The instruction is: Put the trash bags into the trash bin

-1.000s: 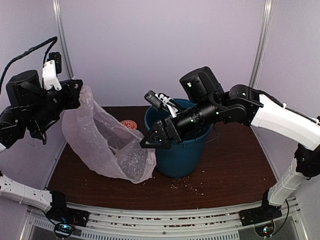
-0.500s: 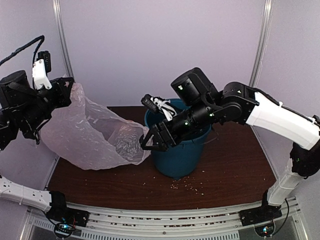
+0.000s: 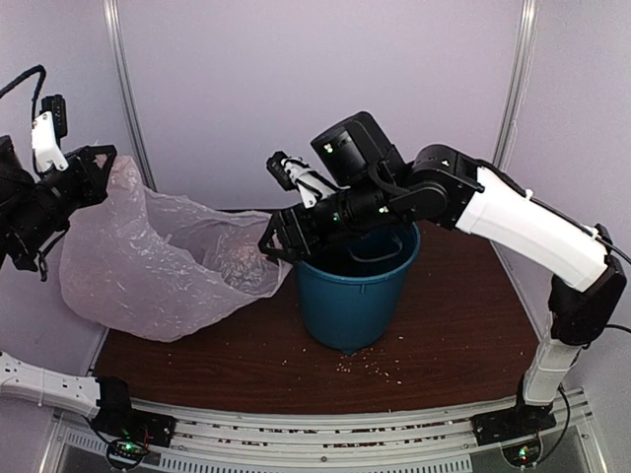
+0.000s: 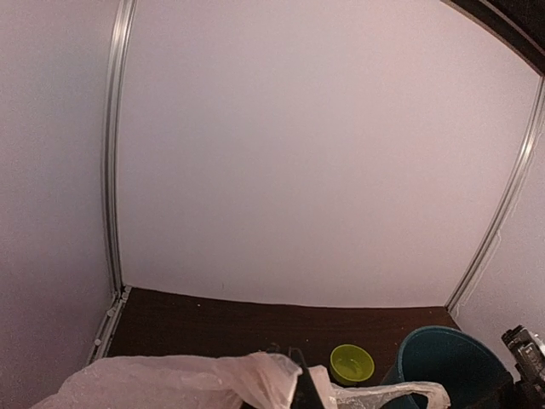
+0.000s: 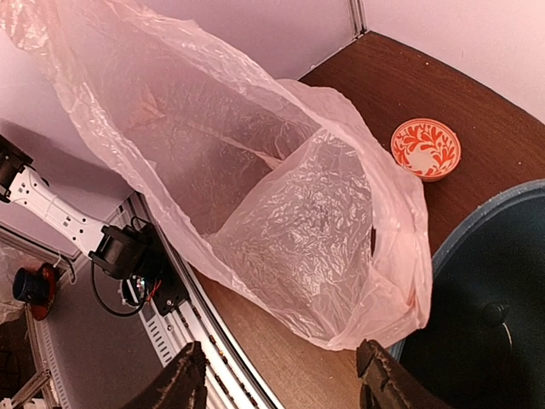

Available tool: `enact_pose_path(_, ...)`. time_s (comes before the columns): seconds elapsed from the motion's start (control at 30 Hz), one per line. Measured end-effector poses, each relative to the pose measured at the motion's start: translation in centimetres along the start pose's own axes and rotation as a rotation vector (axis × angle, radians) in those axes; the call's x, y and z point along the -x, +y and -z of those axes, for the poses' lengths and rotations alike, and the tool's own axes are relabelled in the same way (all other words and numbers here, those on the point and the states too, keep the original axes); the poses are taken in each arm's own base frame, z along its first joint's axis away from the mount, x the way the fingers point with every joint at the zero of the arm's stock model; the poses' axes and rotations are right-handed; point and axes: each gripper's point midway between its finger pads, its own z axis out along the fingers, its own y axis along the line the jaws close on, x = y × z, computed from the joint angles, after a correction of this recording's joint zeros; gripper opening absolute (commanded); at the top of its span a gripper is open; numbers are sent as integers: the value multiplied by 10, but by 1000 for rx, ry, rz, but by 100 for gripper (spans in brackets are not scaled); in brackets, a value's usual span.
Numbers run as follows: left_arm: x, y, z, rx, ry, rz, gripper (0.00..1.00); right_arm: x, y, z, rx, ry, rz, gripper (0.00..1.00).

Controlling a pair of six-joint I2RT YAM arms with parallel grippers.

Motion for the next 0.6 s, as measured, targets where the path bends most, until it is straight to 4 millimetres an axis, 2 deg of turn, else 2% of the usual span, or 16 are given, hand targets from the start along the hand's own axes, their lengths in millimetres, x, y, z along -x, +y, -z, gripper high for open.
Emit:
enact_pose_path(0.2, 21, 22, 17, -5, -25, 48, 0, 13, 3, -16, -6, -23, 5, 56)
enact_pose_path(0.43, 23, 39, 28, -3, -27, 94, 0, 34, 3, -30, -14, -73, -5, 54)
enact_pose_path(0.6, 19, 42, 30, 0, -13, 95, 0, 46, -15, -31, -35, -106, -71, 56)
